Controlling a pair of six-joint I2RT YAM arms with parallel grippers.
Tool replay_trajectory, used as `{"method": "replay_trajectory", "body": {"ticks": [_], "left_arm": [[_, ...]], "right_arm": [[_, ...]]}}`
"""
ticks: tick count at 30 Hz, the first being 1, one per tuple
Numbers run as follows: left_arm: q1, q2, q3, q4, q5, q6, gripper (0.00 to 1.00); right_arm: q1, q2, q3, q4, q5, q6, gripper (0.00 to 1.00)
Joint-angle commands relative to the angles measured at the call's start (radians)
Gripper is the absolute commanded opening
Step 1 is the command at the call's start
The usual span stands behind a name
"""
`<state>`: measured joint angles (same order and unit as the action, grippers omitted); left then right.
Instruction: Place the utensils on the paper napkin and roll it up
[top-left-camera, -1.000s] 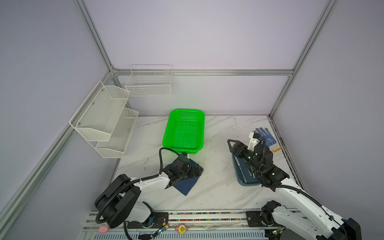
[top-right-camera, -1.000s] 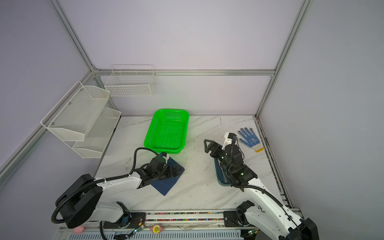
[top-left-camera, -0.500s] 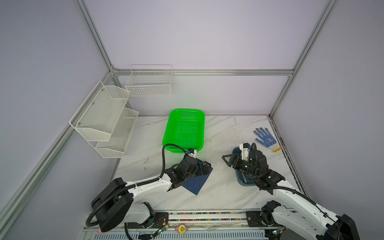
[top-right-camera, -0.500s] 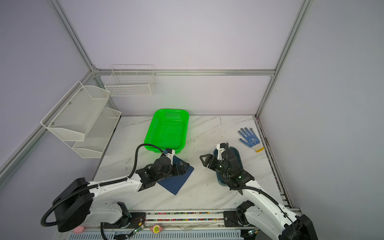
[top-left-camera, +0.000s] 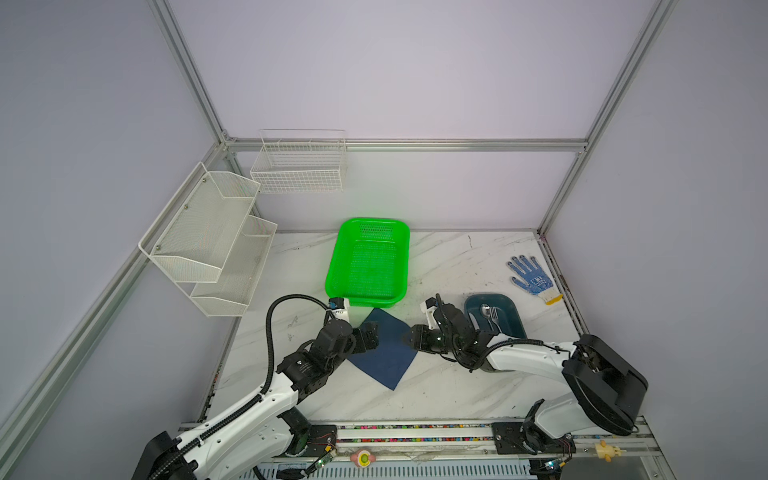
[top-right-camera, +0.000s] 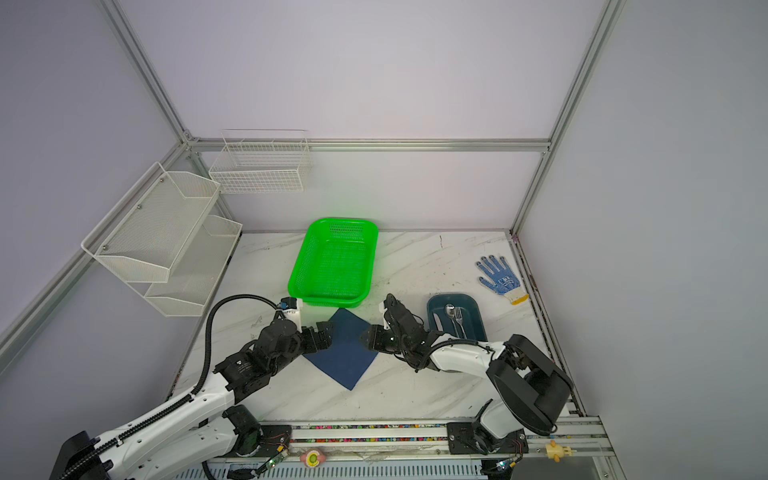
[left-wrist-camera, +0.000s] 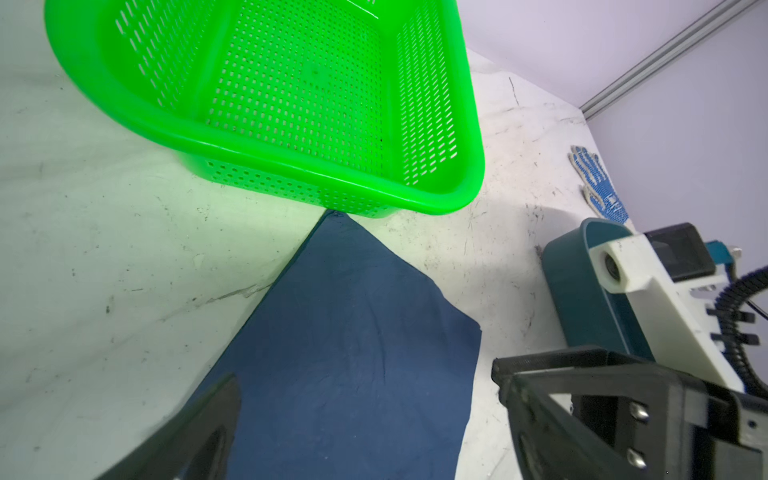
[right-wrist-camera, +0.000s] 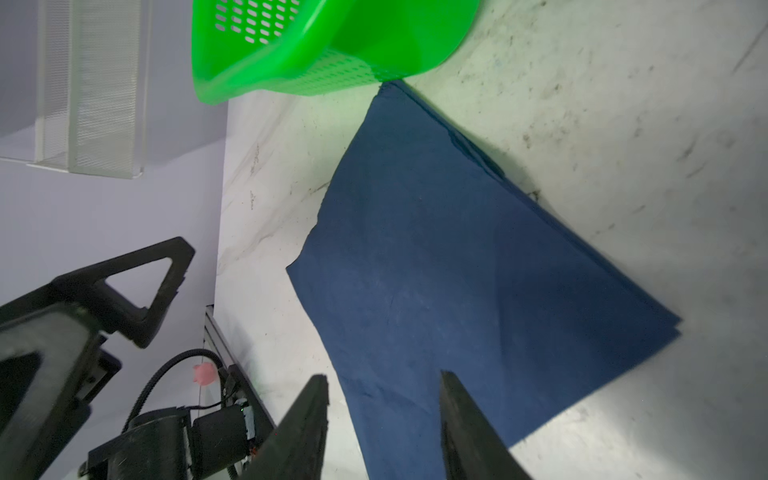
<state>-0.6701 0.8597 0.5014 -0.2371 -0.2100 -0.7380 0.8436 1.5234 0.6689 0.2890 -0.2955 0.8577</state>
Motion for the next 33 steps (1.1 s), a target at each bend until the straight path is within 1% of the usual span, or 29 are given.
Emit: {"method": "replay_trajectory", "body": {"ticks": [1, 6, 9, 10, 11, 13, 15, 17, 19, 21, 23, 25, 26, 31, 33], "left_arm": [[0.018, -0.008, -0.031, -0.020, 0.061, 0.043, 1.00], [0.025, 0.006, -0.011, -0.039, 0.049, 0.051, 1.00], [0.027, 0.015, 0.009, -0.057, 0.048, 0.070, 1.00], [0.027, 0.018, 0.016, -0.064, 0.047, 0.074, 1.00], [0.027, 0.022, 0.020, -0.067, 0.047, 0.074, 1.00], [0.028, 0.031, 0.030, -0.077, 0.037, 0.070, 1.00], [0.027, 0.045, 0.043, -0.084, 0.033, 0.062, 1.00], [0.027, 0.065, 0.057, -0.081, 0.052, 0.066, 1.00], [0.027, 0.093, 0.072, -0.063, 0.097, 0.084, 1.00], [0.027, 0.122, 0.089, -0.030, 0.187, 0.108, 0.99], [0.027, 0.160, 0.098, 0.028, 0.280, 0.114, 0.95], [0.026, 0.215, 0.099, 0.105, 0.379, 0.097, 0.88], [0.026, 0.242, 0.102, 0.131, 0.412, 0.094, 0.85], [0.021, 0.394, 0.181, 0.163, 0.509, 0.091, 0.68], [0.018, 0.439, 0.202, 0.195, 0.533, 0.090, 0.66]], "right_arm": [[0.014, 0.056, 0.035, 0.091, 0.059, 0.039, 0.44], [0.015, 0.132, 0.038, 0.145, 0.058, 0.043, 0.42], [0.016, 0.163, 0.048, 0.069, 0.097, 0.018, 0.41], [0.015, 0.168, 0.044, 0.038, 0.120, 0.008, 0.39], [0.016, 0.172, 0.044, -0.001, 0.143, -0.009, 0.35], [0.016, 0.175, 0.035, -0.081, 0.174, -0.047, 0.34], [0.016, 0.148, 0.008, -0.136, 0.198, -0.064, 0.34], [0.017, 0.094, -0.042, -0.166, 0.221, -0.060, 0.34], [0.017, 0.025, -0.086, -0.213, 0.247, -0.045, 0.33], [0.017, -0.034, -0.107, -0.281, 0.287, -0.047, 0.33], [0.016, -0.081, -0.119, -0.334, 0.317, -0.035, 0.34], [0.016, -0.124, -0.130, -0.343, 0.340, -0.052, 0.34], [0.014, -0.135, -0.133, -0.340, 0.342, -0.063, 0.34], [-0.004, -0.116, -0.106, -0.379, 0.376, -0.109, 0.34], [-0.008, -0.100, -0.102, -0.371, 0.362, -0.130, 0.34]]}}
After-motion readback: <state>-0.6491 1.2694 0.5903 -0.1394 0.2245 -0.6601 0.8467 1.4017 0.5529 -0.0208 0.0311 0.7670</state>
